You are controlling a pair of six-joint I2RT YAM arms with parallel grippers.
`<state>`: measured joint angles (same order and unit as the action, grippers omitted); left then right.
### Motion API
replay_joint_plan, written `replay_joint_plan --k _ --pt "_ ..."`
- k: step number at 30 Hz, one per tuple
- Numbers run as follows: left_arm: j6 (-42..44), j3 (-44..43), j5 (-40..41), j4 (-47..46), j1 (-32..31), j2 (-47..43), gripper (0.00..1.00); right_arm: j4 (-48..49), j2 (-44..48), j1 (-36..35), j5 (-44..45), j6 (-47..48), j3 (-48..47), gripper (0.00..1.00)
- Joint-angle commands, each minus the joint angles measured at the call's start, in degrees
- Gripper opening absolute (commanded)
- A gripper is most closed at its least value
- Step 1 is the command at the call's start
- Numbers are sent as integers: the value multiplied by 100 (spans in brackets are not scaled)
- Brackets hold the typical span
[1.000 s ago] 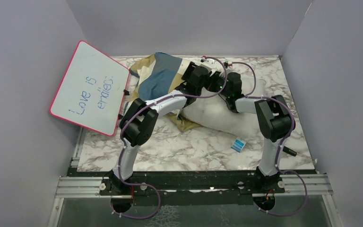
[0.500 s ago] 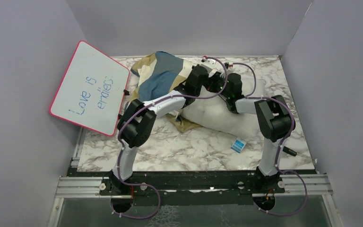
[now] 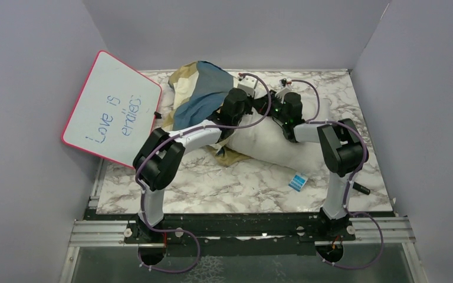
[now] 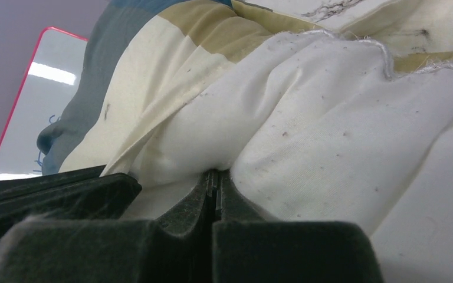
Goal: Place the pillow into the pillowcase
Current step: Stuff the pillow into the pillowcase.
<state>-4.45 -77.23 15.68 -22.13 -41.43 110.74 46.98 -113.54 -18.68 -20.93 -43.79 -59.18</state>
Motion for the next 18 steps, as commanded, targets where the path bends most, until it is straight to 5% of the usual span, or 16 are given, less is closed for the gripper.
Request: replay_joint_plan --k 1,7,14,18 --pt "-583 -521 -1561 -181 -243 337 0 -493 -382 -162 -376 -240 142 0" --pt "-927 -1182 -1318 -214 -36 987 0 -404 -372 -190 -385 -387 134 0" --pt "-1143 -473 -1203 -144 27 512 0 -589 -185 -187 -255 -181 188 2" --pt "-1096 -263 -1114 404 83 -177 23 -788 266 -186 -310 112 347 14"
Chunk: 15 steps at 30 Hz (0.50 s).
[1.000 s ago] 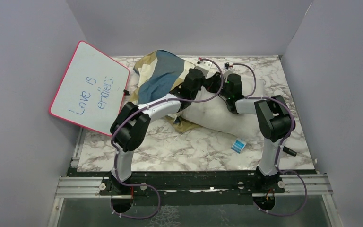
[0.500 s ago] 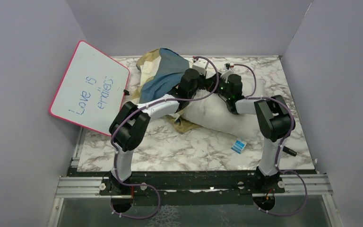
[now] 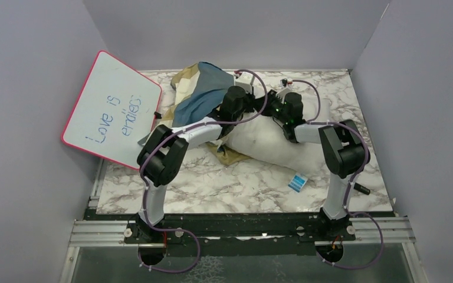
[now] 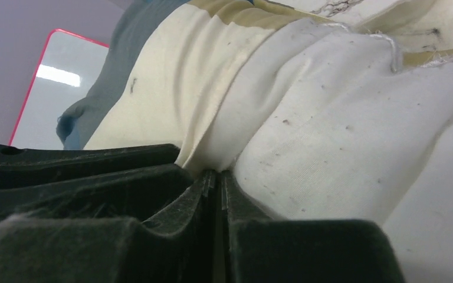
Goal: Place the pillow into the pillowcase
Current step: Stuff the pillow into the pillowcase.
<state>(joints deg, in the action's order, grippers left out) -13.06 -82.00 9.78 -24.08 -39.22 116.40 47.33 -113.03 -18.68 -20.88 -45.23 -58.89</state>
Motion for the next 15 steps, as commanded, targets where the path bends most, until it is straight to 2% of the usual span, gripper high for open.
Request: replay_joint_plan --k 1,3,6,11,15 --pt "-180 166 -528 864 -122 -886 30 -931 366 -181 -306 362 363 17" --pt "-87 71 -491 1435 -96 -1153 45 -1197 695 -183 -232 648 431 24" --pt "10 209 -462 1945 -54 -1574 56 -1557 1147 -180 -222 1111 476 32" --pt "-31 793 -665 2345 82 -2350 66 -2765 1560 -189 -552 2158 16 45" --pt "-197 1421 -758 2460 269 -3064 72 -3360 1914 -185 -618 2685 -132 50"
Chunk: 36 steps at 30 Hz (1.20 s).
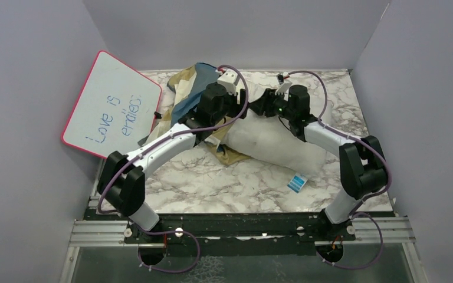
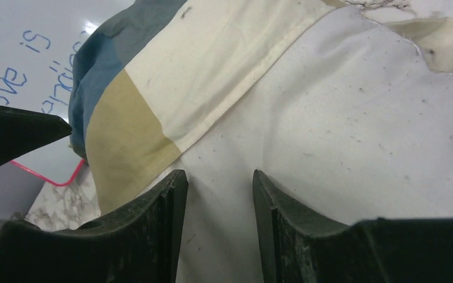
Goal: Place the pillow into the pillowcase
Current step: Stuff the pillow into the pillowcase.
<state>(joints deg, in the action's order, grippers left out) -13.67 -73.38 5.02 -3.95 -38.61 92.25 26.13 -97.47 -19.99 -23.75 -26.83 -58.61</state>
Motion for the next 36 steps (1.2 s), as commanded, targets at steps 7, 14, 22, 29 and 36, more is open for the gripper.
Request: replay_joint_plan --k 7,14,22,29,36 --pt "-234 1676 -493 675 622 -1823 80 -1935 935 -222 -508 1741 -240 57" --pt "-491 2696 -818 772 911 -2842 85 -2249 1311 -969 -295 3520 -102 63" --pt "-977 3685 -1056 435 1012 -3387 98 -2493 1028 -1795 569 5798 26 76" --pt "-1904 4674 -1198 -1071 1013 -3130 90 -1752 348 -1930 1739 6441 252 79" --pt "-2569 4960 -1463 -2761 956 -1629 86 -974 -179 -1935 2169 6176 385 58"
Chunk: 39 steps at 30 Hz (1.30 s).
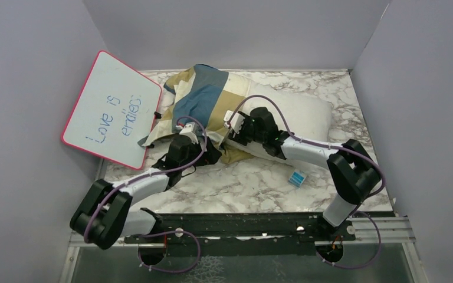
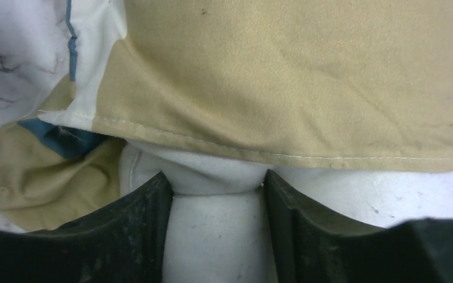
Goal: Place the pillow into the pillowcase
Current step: Stuff the pillow into the pillowcase.
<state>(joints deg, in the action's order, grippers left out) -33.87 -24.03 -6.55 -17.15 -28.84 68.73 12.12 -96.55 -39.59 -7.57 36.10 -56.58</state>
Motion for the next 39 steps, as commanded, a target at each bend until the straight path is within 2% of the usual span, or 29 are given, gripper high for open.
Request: replay_joint_plan --k 1,4,6,7,9,10,11,13,17,20,25,28,33,39 --pt "-597 10 -282 -1697 -60 921 86 512 -300 23 502 -199 201 53" --pt "-697 -96 -50 -2186 -166 1467 84 768 -389 27 391 -480 275 34" --pt "-683 -182 51 -2386 -245 1709 75 961 -435 29 313 -640 346 18" --pt "-678 -217 49 -2451 -265 1803 67 1025 -461 28 270 -734 356 11" --pt "-683 -249 35 -2515 -332 1852 43 1130 -512 25 258 -963 350 1" --pt "-683 -239 69 -2528 -390 1802 25 1198 -533 30 258 -1106 356 1" --pt "-665 -211 165 -2530 -478 1722 13 1296 -540 31 271 -1263 357 0" --pt "-582 -153 402 -2533 -727 1538 0 1496 -556 24 231 -1643 362 0" --pt "-625 -130 968 -2542 -1336 1464 0 1884 -617 27 95 -2419 286 0" --pt "-682 -198 1088 -2645 -1694 1649 0 2356 -676 30 40 -2927 366 0" --pt "-704 -306 1199 -2654 -1917 1878 0 2623 -767 28 150 -3476 415 0" --pt "-492 -396 1228 -2647 -1920 1654 0 2213 -543 30 97 -3913 262 0" --pt "-30 -882 1005 -2257 -1926 770 0 1040 249 39 -99 -4840 -391 0" --pt "639 -2121 77 -1366 -1927 156 0 -550 910 55 -84 -6287 -1645 0"
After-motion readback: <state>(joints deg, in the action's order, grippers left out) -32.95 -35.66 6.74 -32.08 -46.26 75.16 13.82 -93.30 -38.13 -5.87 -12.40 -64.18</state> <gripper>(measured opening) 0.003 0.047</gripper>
